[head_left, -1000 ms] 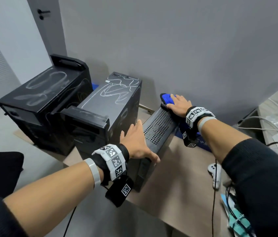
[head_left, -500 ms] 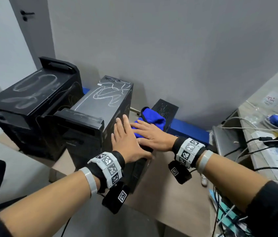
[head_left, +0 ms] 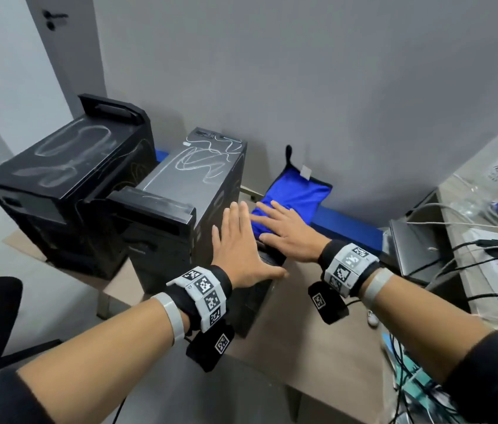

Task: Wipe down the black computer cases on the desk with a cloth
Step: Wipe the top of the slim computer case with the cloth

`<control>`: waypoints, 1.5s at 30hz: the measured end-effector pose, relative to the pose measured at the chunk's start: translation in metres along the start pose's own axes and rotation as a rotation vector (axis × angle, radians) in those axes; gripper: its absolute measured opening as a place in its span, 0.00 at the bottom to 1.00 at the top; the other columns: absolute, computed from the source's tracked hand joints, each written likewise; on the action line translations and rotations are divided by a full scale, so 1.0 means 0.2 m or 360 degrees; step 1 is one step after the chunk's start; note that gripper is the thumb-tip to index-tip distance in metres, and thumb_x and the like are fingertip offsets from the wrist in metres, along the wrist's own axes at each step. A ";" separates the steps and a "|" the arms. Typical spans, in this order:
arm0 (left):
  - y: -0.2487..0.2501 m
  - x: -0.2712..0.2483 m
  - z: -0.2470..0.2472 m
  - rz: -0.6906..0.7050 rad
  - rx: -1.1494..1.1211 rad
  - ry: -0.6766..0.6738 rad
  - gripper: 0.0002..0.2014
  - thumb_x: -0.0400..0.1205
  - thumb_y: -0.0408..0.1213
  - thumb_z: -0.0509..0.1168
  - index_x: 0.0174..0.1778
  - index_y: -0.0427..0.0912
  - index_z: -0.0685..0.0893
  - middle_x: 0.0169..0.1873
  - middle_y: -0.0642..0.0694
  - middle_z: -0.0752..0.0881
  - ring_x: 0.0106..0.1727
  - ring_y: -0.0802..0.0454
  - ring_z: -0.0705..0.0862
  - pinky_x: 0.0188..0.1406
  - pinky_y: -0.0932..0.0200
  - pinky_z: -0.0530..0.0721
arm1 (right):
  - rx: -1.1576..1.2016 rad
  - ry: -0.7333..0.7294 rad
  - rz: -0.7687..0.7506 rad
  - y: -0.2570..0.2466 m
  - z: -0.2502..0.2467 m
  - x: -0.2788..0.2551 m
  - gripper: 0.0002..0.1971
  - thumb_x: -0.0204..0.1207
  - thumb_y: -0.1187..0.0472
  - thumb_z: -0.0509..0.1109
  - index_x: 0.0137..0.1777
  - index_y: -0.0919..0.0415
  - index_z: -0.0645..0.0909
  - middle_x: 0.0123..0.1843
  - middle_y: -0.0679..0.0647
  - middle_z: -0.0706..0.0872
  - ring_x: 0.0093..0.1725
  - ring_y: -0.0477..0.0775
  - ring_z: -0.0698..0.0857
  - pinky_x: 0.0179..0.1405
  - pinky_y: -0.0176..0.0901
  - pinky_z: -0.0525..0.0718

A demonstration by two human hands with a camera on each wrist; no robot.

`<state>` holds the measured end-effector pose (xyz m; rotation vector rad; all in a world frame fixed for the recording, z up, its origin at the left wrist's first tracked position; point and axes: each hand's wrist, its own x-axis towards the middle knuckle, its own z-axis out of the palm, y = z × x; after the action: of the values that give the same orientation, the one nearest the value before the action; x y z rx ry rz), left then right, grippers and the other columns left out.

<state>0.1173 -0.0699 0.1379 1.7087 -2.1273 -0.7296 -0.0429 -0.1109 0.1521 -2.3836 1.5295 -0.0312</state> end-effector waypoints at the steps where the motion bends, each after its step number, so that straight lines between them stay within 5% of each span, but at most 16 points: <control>1: 0.00 0.00 -0.01 0.0006 -0.0014 0.0010 0.75 0.61 0.66 0.78 0.86 0.42 0.28 0.87 0.45 0.32 0.87 0.47 0.30 0.86 0.34 0.39 | 0.0043 0.0003 -0.0143 -0.05 0.03 -0.07 0.26 0.88 0.50 0.57 0.85 0.45 0.62 0.89 0.48 0.54 0.88 0.54 0.48 0.85 0.57 0.46; 3: 0.01 0.00 -0.01 0.0031 -0.0004 0.0025 0.73 0.62 0.64 0.78 0.87 0.44 0.31 0.88 0.46 0.36 0.88 0.47 0.33 0.86 0.34 0.40 | 0.0233 0.0051 -0.0371 -0.08 0.04 -0.16 0.24 0.86 0.52 0.57 0.81 0.52 0.73 0.86 0.48 0.63 0.84 0.44 0.57 0.84 0.39 0.48; 5: 0.00 0.00 -0.02 0.0118 0.0051 0.0024 0.74 0.57 0.71 0.77 0.88 0.43 0.40 0.88 0.46 0.48 0.89 0.47 0.44 0.86 0.34 0.45 | 0.0548 0.0145 -0.0282 -0.05 -0.03 -0.19 0.18 0.87 0.56 0.59 0.68 0.56 0.86 0.75 0.51 0.80 0.71 0.40 0.72 0.75 0.30 0.61; 8: 0.01 0.03 -0.05 0.0230 0.0101 -0.0038 0.73 0.50 0.79 0.71 0.87 0.42 0.54 0.83 0.47 0.65 0.84 0.46 0.62 0.84 0.34 0.58 | 0.0548 0.0451 0.0021 0.02 -0.05 -0.14 0.09 0.80 0.58 0.69 0.55 0.56 0.89 0.56 0.51 0.84 0.56 0.49 0.77 0.67 0.47 0.73; 12: 0.00 0.08 -0.06 0.0303 -0.0016 0.0016 0.60 0.48 0.78 0.70 0.74 0.45 0.71 0.66 0.48 0.80 0.70 0.46 0.76 0.71 0.42 0.76 | 0.0187 0.0589 0.0311 0.06 0.04 0.03 0.34 0.64 0.45 0.62 0.74 0.47 0.75 0.71 0.55 0.74 0.71 0.59 0.69 0.74 0.61 0.69; 14: -0.01 0.08 -0.06 0.0303 -0.0061 -0.0019 0.60 0.48 0.76 0.70 0.74 0.46 0.70 0.68 0.46 0.77 0.71 0.43 0.73 0.71 0.42 0.76 | 0.0070 0.0511 0.0451 0.14 0.03 0.13 0.40 0.64 0.42 0.56 0.82 0.44 0.67 0.80 0.58 0.67 0.79 0.64 0.63 0.79 0.65 0.63; 18: -0.02 0.07 -0.06 0.0207 -0.0055 0.0044 0.65 0.45 0.78 0.70 0.74 0.41 0.65 0.67 0.46 0.72 0.72 0.43 0.72 0.70 0.39 0.77 | -0.0094 0.0299 0.0671 0.30 -0.04 0.25 0.31 0.78 0.51 0.53 0.84 0.42 0.64 0.87 0.55 0.58 0.86 0.64 0.53 0.82 0.75 0.45; 20: -0.01 0.06 -0.06 0.0164 -0.0084 0.0005 0.75 0.46 0.76 0.73 0.83 0.37 0.53 0.79 0.41 0.65 0.81 0.40 0.64 0.78 0.38 0.71 | -0.0076 0.0304 0.0621 0.27 -0.02 0.23 0.33 0.77 0.44 0.50 0.84 0.42 0.63 0.88 0.58 0.57 0.86 0.65 0.51 0.83 0.73 0.47; 22: -0.02 0.05 -0.04 0.0118 -0.0167 -0.0062 0.82 0.52 0.69 0.81 0.86 0.39 0.33 0.88 0.41 0.45 0.89 0.43 0.46 0.86 0.38 0.56 | -0.0070 0.0321 0.0417 0.16 0.03 0.14 0.39 0.72 0.28 0.45 0.83 0.39 0.64 0.88 0.60 0.55 0.87 0.64 0.50 0.83 0.72 0.47; 24: -0.02 0.05 -0.01 0.0111 -0.0178 0.0010 0.82 0.56 0.61 0.85 0.84 0.44 0.25 0.88 0.42 0.35 0.89 0.46 0.36 0.88 0.38 0.48 | -0.0078 0.0298 0.0139 0.05 0.09 0.02 0.40 0.70 0.26 0.46 0.82 0.38 0.65 0.88 0.56 0.57 0.87 0.61 0.51 0.82 0.70 0.47; 27: -0.02 0.05 0.01 0.0143 -0.0112 0.0118 0.80 0.53 0.59 0.82 0.84 0.50 0.25 0.88 0.43 0.38 0.88 0.47 0.36 0.87 0.36 0.48 | 0.0015 0.0329 -0.0183 0.01 0.16 -0.08 0.34 0.74 0.36 0.52 0.80 0.46 0.72 0.87 0.48 0.63 0.87 0.54 0.56 0.85 0.63 0.49; 31: -0.03 0.06 0.01 0.0210 -0.0015 0.0108 0.81 0.43 0.78 0.68 0.85 0.50 0.28 0.88 0.43 0.41 0.89 0.46 0.40 0.86 0.35 0.50 | 0.0084 0.0474 -0.0494 0.20 0.10 0.00 0.25 0.79 0.47 0.61 0.75 0.49 0.79 0.83 0.49 0.71 0.83 0.51 0.67 0.83 0.56 0.62; 35: -0.03 0.08 -0.02 0.0238 0.0182 -0.0169 0.71 0.61 0.75 0.71 0.88 0.45 0.36 0.89 0.46 0.42 0.89 0.48 0.41 0.87 0.35 0.46 | 0.0019 0.0596 0.0035 0.53 -0.02 0.21 0.35 0.73 0.35 0.55 0.78 0.48 0.76 0.83 0.55 0.71 0.82 0.58 0.69 0.81 0.60 0.64; 40: 0.00 0.09 -0.01 0.0205 0.0340 -0.0261 0.47 0.85 0.64 0.54 0.89 0.43 0.39 0.89 0.48 0.38 0.88 0.52 0.36 0.87 0.37 0.41 | 0.0034 0.0597 0.0608 0.74 -0.11 0.43 0.41 0.67 0.32 0.49 0.75 0.54 0.77 0.68 0.64 0.81 0.70 0.68 0.76 0.71 0.58 0.72; 42: -0.01 0.11 -0.01 0.0153 0.0225 -0.0231 0.42 0.87 0.60 0.52 0.89 0.42 0.41 0.89 0.46 0.40 0.89 0.51 0.38 0.87 0.38 0.42 | -0.0040 0.0572 0.0706 0.68 -0.08 0.43 0.38 0.70 0.38 0.50 0.79 0.53 0.73 0.75 0.62 0.76 0.74 0.68 0.71 0.74 0.61 0.68; 45: 0.00 0.12 0.00 0.0082 -0.0079 -0.0128 0.44 0.87 0.60 0.53 0.88 0.38 0.38 0.89 0.42 0.41 0.89 0.48 0.40 0.87 0.38 0.45 | -0.0114 0.0513 0.0479 0.47 -0.01 0.25 0.39 0.69 0.37 0.48 0.81 0.47 0.69 0.81 0.59 0.69 0.79 0.65 0.66 0.77 0.64 0.63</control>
<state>0.1125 -0.0931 0.1363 1.6188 -2.1788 -0.8429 -0.1048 -0.1918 0.1219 -2.2563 2.0552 -0.3118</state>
